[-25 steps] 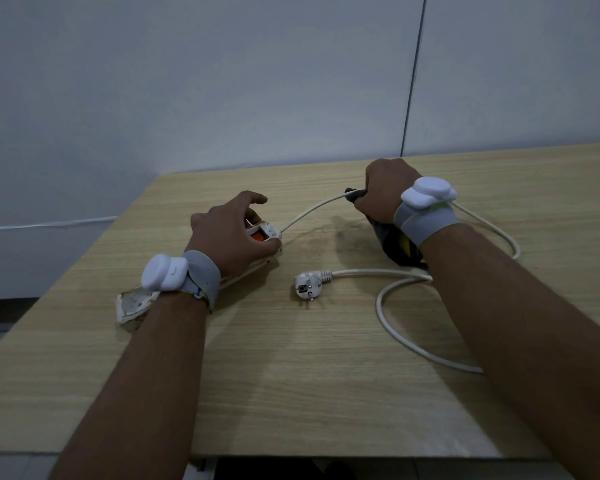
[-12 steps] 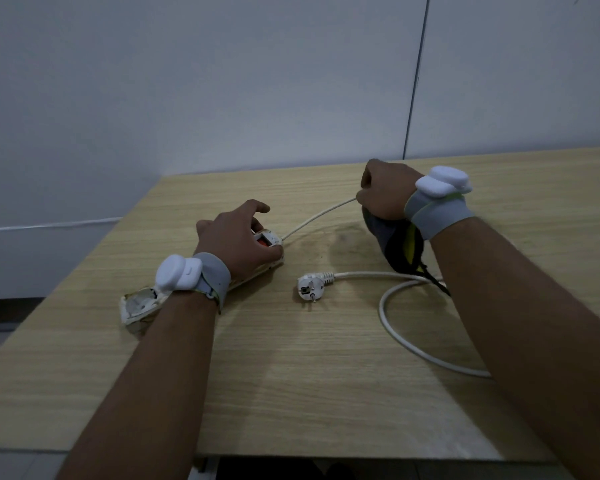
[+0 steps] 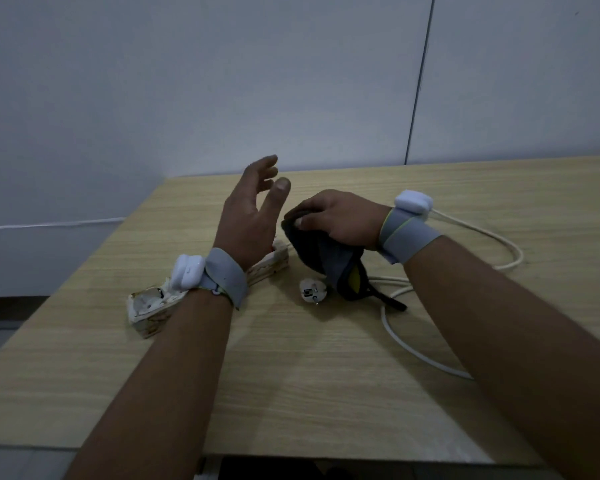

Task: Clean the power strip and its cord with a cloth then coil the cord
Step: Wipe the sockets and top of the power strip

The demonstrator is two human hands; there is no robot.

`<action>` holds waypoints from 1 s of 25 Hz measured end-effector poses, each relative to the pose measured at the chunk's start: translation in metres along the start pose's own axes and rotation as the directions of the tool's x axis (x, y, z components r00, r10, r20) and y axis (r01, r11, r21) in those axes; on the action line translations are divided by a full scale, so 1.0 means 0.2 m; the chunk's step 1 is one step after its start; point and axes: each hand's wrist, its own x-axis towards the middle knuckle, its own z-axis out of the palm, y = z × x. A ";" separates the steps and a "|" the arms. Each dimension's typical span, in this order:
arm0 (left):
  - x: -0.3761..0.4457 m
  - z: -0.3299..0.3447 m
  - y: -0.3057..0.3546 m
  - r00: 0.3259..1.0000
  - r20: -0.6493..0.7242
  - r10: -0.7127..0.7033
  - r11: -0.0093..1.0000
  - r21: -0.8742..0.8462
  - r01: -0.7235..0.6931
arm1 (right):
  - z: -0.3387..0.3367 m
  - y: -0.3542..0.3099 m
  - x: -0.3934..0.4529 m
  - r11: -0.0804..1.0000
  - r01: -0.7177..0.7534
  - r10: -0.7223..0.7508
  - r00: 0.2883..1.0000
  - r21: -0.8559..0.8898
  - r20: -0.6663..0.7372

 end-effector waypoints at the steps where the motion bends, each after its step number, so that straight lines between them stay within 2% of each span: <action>1: 0.01 0.03 0.02 1.000 -0.018 -0.001 0.997 -0.077 0.000 | 0.03 -0.02 0.00 0.999 0.014 -0.014 1.000 0.045 0.008; 2: 0.01 0.05 0.03 1.000 -0.023 0.009 0.996 -0.093 -0.011 | 0.05 -0.04 0.00 0.995 0.018 -0.019 1.000 0.102 0.006; 4: 0.01 0.08 0.03 0.998 0.039 0.057 0.998 -0.004 -0.057 | 0.08 -0.06 -0.01 0.982 0.018 -0.011 0.999 0.187 -0.040; 6: -0.01 0.10 0.00 0.988 0.123 0.089 0.992 0.076 -0.099 | 0.06 -0.05 -0.01 0.979 0.019 0.010 0.990 0.203 -0.142; 7: -0.02 0.10 -0.02 0.984 0.145 0.100 0.989 0.094 -0.114 | 0.05 -0.03 -0.01 0.957 0.029 0.027 0.982 0.289 -0.188; 9: -0.03 0.10 -0.03 0.980 0.149 0.134 0.980 0.129 -0.153 | 0.02 -0.01 -0.02 0.815 0.036 0.119 0.966 0.578 -0.228; 11: -0.04 0.09 -0.02 0.976 0.124 0.181 0.966 0.164 -0.200 | 0.00 0.01 -0.01 0.716 0.044 0.174 0.955 0.697 -0.239; 14: -0.05 0.04 0.00 0.974 0.110 0.199 0.959 0.182 -0.216 | 0.01 0.04 0.01 0.676 0.032 0.220 0.945 0.736 -0.243; 19: -0.05 -0.12 -0.01 0.985 0.134 0.106 0.953 0.271 -0.139 | 0.02 0.04 0.01 0.665 -0.015 0.279 0.932 0.746 -0.230; 22: -0.05 -0.23 0.00 0.987 0.142 0.072 0.924 0.363 -0.119 | 0.01 0.03 -0.01 0.721 -0.055 0.277 0.936 0.691 -0.215; 25: -0.10 -0.36 -0.01 0.993 0.116 0.035 0.920 0.384 -0.077 | 0.03 0.01 -0.06 0.796 -0.104 0.274 0.941 0.596 -0.201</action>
